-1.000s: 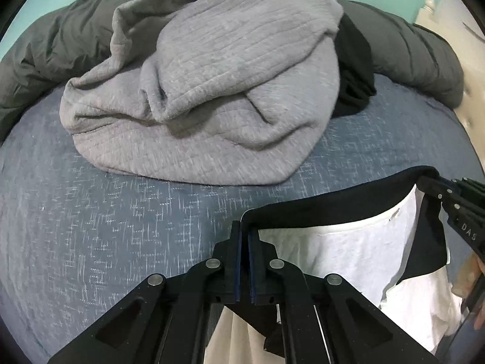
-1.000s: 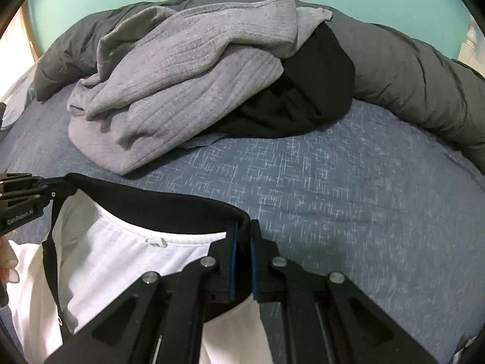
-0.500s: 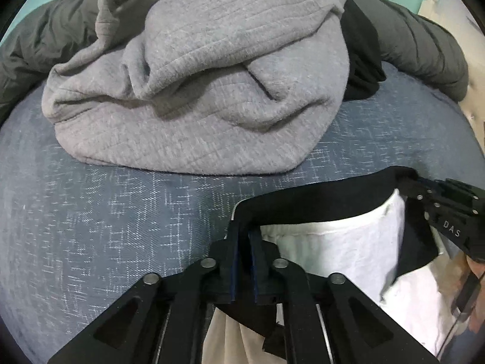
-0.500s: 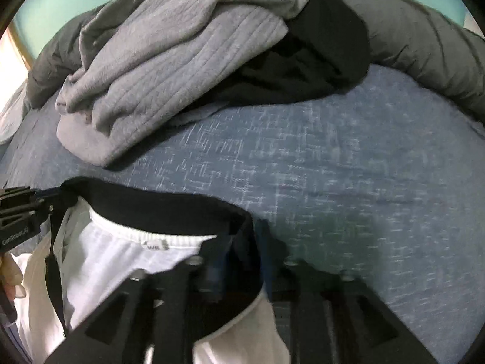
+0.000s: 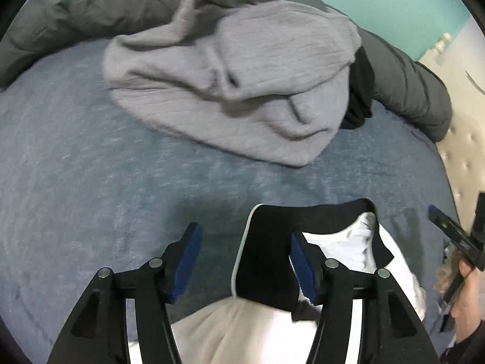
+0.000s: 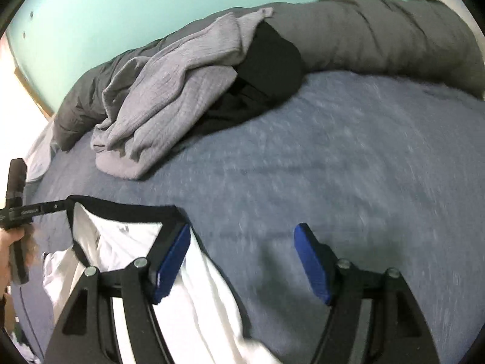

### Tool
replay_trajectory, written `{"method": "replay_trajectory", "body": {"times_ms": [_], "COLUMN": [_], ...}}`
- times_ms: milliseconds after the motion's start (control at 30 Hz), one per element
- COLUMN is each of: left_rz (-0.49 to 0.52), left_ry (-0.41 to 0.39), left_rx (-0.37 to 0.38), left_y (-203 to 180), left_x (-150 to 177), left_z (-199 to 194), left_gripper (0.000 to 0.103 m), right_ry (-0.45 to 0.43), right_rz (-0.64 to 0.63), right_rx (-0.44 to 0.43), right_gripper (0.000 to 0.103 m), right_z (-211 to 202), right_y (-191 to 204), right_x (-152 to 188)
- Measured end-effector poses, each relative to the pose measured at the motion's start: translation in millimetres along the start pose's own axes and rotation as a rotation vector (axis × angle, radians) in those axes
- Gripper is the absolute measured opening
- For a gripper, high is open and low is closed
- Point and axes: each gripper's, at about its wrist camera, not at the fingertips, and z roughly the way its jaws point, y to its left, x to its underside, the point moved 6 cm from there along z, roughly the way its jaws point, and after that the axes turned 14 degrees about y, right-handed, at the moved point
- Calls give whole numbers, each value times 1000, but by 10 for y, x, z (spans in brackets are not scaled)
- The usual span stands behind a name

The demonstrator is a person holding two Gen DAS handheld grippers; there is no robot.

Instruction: Fold clothes

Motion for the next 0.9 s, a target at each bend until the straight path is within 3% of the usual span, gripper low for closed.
{"method": "replay_trajectory", "body": {"times_ms": [233, 500, 700, 800, 833, 900], "left_rz": [7, 83, 135, 148, 160, 185], "left_ry": [8, 23, 19, 17, 18, 18], "left_rx": [-18, -146, -217, -207, -203, -200], "left_y": [-15, -98, -105, -89, -97, -123], "left_x": [81, 19, -79, -95, -96, -99], "left_z": [-58, 241, 472, 531, 549, 576], "left_gripper": [61, 61, 61, 45, 34, 18], "right_ry": [27, 65, 123, 168, 173, 174], "right_rz": [30, -93, -185, -183, -178, -171], "right_rx": [1, -21, 97, 166, 166, 156], "right_gripper": [72, 72, 72, 72, 69, 43], "right_z": [0, 379, 872, 1086, 1118, 1158], "right_y": [-124, 629, 1139, 1151, 1138, 1110], "right_x": [270, -79, -315, -362, -369, -382]}}
